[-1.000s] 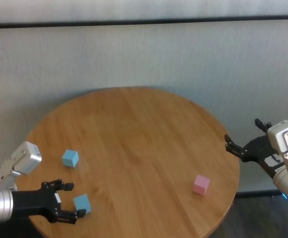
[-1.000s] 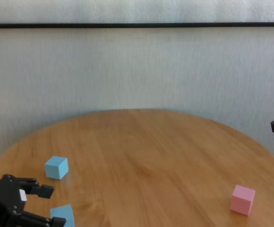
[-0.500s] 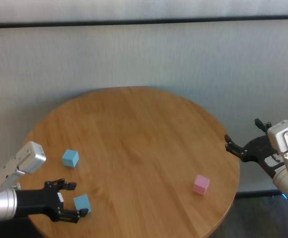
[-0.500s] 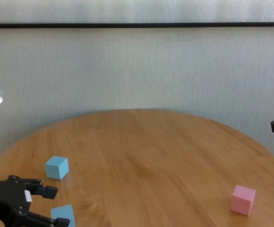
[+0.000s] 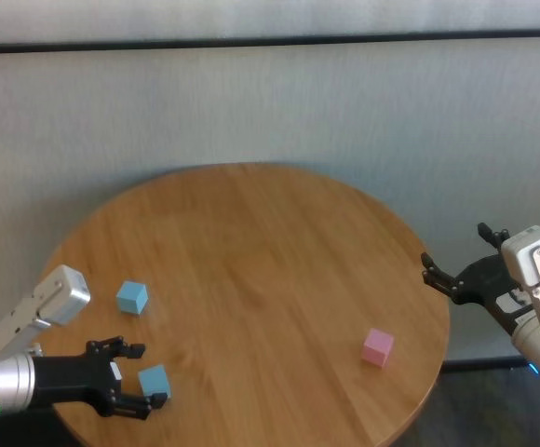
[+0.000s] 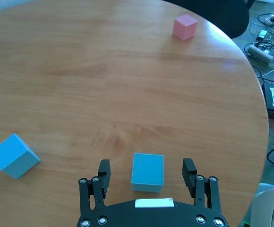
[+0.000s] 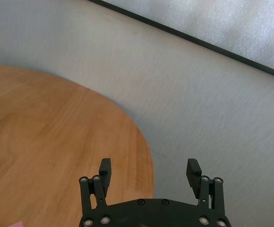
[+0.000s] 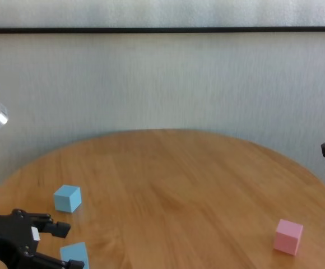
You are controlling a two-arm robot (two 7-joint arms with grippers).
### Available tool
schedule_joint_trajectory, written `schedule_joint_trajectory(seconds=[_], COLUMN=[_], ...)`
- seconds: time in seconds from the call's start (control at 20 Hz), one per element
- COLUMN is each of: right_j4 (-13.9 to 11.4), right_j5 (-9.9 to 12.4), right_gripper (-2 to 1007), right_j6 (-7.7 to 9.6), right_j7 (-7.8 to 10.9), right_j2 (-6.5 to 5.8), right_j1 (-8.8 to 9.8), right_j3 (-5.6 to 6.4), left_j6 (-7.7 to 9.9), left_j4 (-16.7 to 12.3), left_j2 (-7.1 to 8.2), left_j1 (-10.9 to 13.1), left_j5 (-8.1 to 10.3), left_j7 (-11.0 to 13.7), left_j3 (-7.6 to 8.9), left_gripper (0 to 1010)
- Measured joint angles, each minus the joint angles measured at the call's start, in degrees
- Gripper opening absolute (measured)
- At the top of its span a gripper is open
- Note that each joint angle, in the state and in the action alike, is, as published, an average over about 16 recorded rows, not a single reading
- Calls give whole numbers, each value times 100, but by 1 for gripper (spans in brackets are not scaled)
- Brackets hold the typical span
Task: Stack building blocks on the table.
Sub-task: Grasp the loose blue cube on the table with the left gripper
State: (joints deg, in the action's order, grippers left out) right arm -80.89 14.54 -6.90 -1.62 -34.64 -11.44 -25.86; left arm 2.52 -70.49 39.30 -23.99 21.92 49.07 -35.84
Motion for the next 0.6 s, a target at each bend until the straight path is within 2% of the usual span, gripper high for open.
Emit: schedule_joint_trajectory(seconds=[0.6], right_j4=[0], right_j5=[0], right_gripper=[1005], right_j6=[0], right_j7=[0], right_j2=[0], right_j1=[0], right_j3=[0], left_j6=[65], left_j4=[201], left_j2=[-114], left_j1=[-117], left_j5=[-147], left_j7=[-63], left_j3=[-73], left_gripper=[1000])
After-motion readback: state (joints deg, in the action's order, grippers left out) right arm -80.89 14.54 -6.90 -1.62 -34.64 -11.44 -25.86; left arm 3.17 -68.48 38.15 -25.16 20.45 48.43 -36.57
